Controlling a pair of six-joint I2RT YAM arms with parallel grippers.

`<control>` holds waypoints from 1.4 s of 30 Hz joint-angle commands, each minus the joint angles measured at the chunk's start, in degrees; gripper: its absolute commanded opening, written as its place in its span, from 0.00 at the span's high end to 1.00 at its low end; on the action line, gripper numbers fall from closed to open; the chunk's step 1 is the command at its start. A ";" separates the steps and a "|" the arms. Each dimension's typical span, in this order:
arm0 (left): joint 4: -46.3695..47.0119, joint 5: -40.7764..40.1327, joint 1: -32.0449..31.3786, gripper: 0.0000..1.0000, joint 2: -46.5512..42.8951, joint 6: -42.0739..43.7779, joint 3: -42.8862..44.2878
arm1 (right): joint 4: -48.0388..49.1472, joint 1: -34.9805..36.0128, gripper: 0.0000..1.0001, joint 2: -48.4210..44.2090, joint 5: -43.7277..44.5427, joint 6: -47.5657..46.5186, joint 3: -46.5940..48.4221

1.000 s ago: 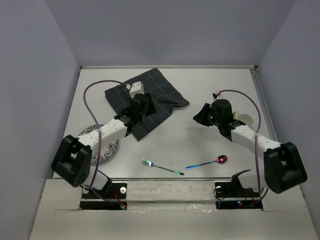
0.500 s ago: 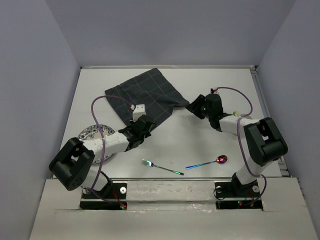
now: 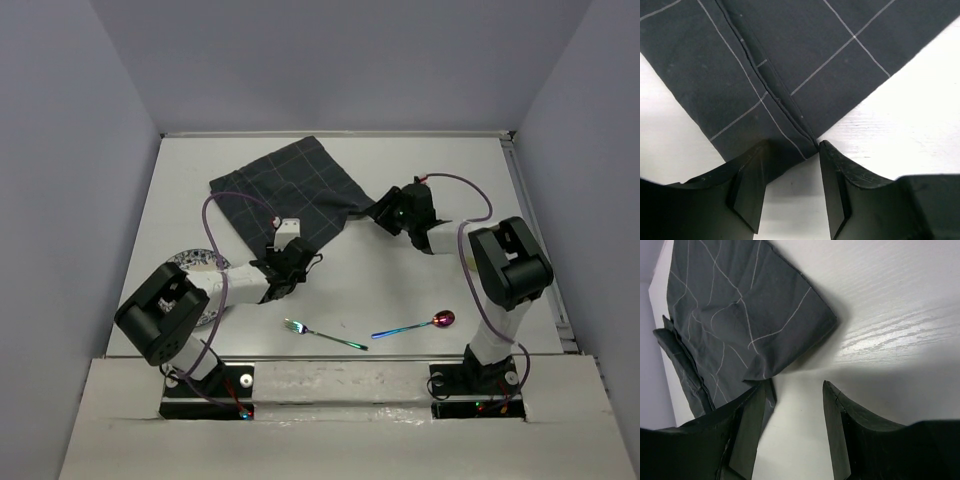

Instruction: Set the dinner table for one person

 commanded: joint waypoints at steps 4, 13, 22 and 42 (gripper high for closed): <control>-0.56 -7.63 -0.62 0.54 0.84 0.70 2.10 | 6.69 -0.06 0.45 4.01 1.60 9.10 3.25; -0.73 -13.16 -0.71 0.90 -4.60 -1.31 0.34 | 12.84 -0.06 0.34 7.97 0.72 14.48 3.78; 0.94 -12.91 -0.71 1.00 -13.66 -4.22 -3.35 | 13.64 -0.06 0.34 11.39 0.98 14.30 5.62; -1.43 -15.63 0.61 1.00 -35.80 -6.77 -4.23 | 11.62 -0.06 1.00 9.03 10.29 9.04 5.28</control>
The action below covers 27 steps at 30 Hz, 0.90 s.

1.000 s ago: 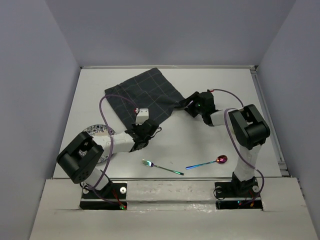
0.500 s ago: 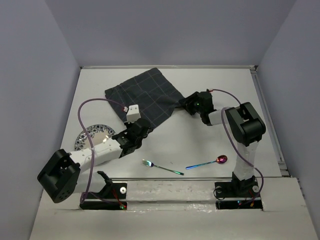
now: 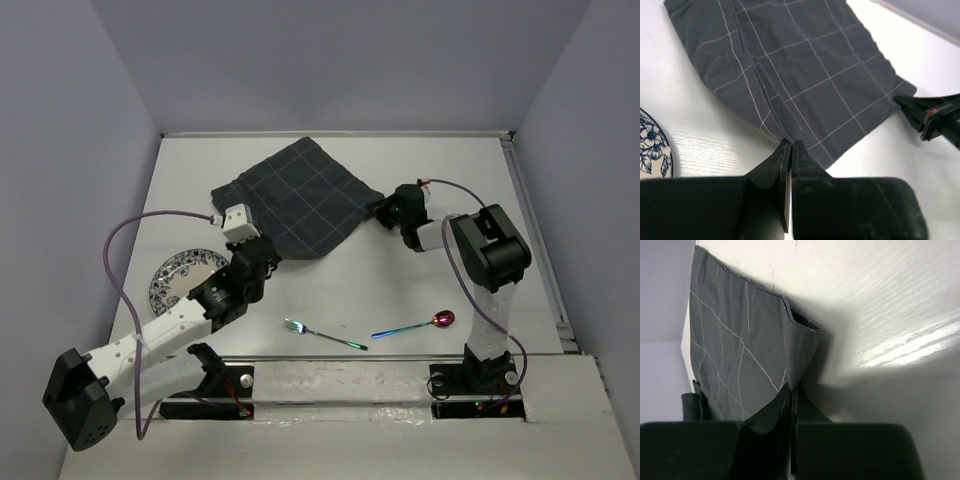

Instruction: Set the dinner table for one person

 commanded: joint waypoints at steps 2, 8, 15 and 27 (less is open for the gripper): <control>-0.26 -5.06 2.05 1.00 -7.49 -0.47 1.43 | 1.17 -0.04 1.00 -5.20 6.30 -7.81 0.03; 3.52 3.02 13.99 1.00 -14.00 6.03 12.14 | -6.38 -0.04 1.00 -25.91 14.65 -24.58 -0.86; 6.07 10.15 21.48 1.00 -10.67 7.09 25.15 | -20.94 -0.04 1.00 -48.51 19.41 -40.33 5.02; 8.61 12.70 22.01 1.00 -4.79 3.58 28.34 | -31.97 -0.04 1.00 -53.73 18.26 -46.49 13.47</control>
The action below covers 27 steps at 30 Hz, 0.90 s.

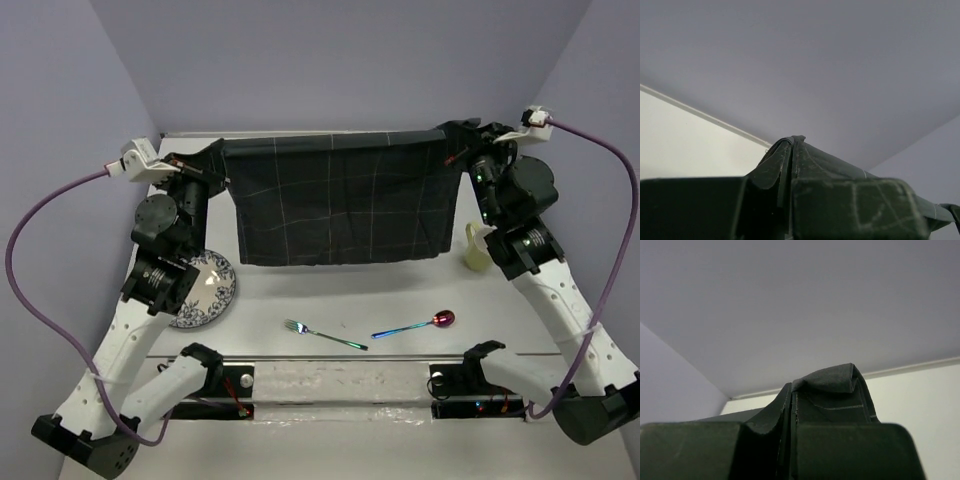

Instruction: Set the dinner table for one person

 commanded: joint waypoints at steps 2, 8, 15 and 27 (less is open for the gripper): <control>5.01 -3.81 3.01 1.00 4.78 -1.13 -1.51 | -4.64 -1.22 1.00 6.55 6.35 -5.07 1.75; 7.22 8.92 11.71 1.00 18.13 -5.87 2.87 | -3.94 -4.81 1.00 19.99 0.21 -4.11 7.89; 4.14 14.30 16.81 1.00 28.78 -5.26 19.75 | -8.33 -7.81 1.00 28.53 -3.75 -4.37 24.16; 20.82 20.09 19.28 1.00 17.10 -12.64 -17.88 | 2.26 -8.34 1.00 22.91 -5.25 0.63 -1.47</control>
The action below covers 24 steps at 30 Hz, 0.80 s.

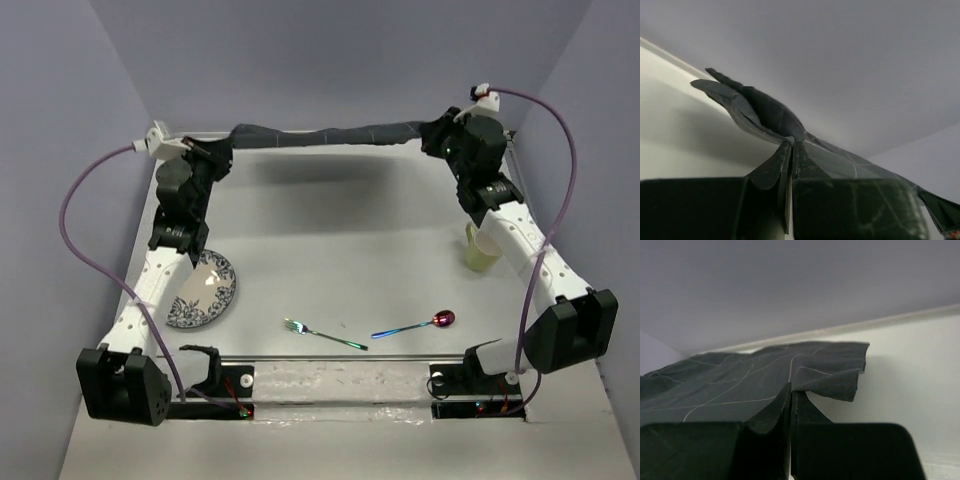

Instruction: Set the dinner table for one person

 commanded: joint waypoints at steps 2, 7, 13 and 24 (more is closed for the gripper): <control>16.04 0.79 2.62 1.00 -2.12 -5.00 -21.95 | 8.81 -1.58 1.00 1.35 3.78 2.15 -16.53; 21.24 0.53 3.59 1.00 -1.94 -5.62 -35.39 | 12.42 -1.58 1.00 2.85 4.57 3.38 -25.59; 29.85 2.02 3.77 1.00 -2.47 -7.73 -47.28 | 14.28 -1.58 1.00 3.47 2.03 8.74 -35.63; 31.19 4.92 3.77 1.00 -8.52 -7.03 -57.83 | 13.22 -1.58 0.96 -1.62 -3.60 15.07 -48.38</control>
